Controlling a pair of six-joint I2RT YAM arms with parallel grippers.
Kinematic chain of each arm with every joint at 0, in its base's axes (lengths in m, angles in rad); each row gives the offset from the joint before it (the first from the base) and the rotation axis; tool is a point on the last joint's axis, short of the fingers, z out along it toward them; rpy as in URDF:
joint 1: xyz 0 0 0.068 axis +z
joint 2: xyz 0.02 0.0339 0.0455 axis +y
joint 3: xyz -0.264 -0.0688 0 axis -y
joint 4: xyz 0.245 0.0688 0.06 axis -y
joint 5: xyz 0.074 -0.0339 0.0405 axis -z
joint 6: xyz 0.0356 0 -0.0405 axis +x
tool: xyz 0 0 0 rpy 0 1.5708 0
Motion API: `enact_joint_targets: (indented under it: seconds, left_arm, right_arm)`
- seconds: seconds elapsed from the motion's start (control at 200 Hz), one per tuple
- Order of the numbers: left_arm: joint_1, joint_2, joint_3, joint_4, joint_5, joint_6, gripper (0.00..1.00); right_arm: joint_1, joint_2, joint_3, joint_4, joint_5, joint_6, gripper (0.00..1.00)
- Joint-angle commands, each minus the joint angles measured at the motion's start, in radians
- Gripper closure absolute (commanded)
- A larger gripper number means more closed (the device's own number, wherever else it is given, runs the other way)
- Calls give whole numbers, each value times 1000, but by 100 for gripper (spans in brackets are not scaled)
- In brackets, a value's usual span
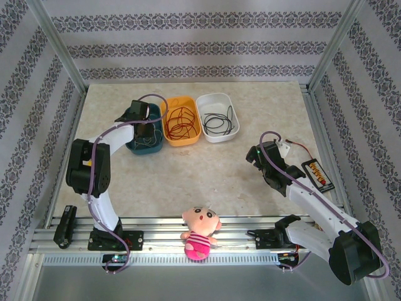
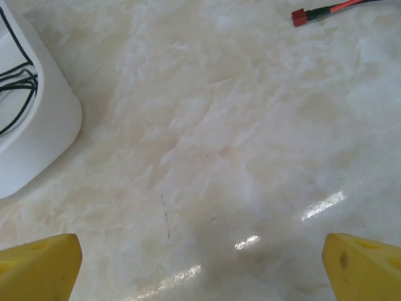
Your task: Untangle the cables
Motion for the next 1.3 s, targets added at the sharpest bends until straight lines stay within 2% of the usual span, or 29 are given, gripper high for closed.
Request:
enact_joint_targets:
  seconds: [0.0,0.1,0.28,0.345,0.435,0.475,0.62,0.73,0.909,1.119,1.294]
  left_arm:
    - [14,-10,47,-29,-17,-4,77]
    - [14,-36,45,-33,-3,-6,61]
    - [14,-140,-20,-25,33,-27,55]
    - [15,-200,-67,-14,40,-42,50]
    - [14,-296,-152,9,28,-60,36]
    - [14,-342,-194,19,8,-68,27]
    - [17,-493,-347,75,-108,-65,0]
    - [18,-568,-469,180,-149,-26,1]
    - [23,-640,-696,539,-178,35,1]
    - [63,-610,-844,876,-163,109,1]
    - [107,-563,-966,1191,-104,138,1]
  right_arm:
    - [-8,6,33,-5,-7,-13,2]
    - [-8,2,31,-5,-3,-14,2]
    - [-9,-1,29,-5,6,-23,2]
    - [-9,-3,29,-7,10,-31,2]
    - [-9,-7,29,-9,20,-46,2]
    - [-9,-9,28,-10,25,-55,2]
    - [-12,-31,16,-1,53,-88,2]
    - [-17,-52,-4,15,81,-112,2]
    - [-25,-86,-54,73,137,-166,2]
    - [-33,-129,-113,145,230,-239,2]
    - [-45,-174,-166,264,268,-334,2]
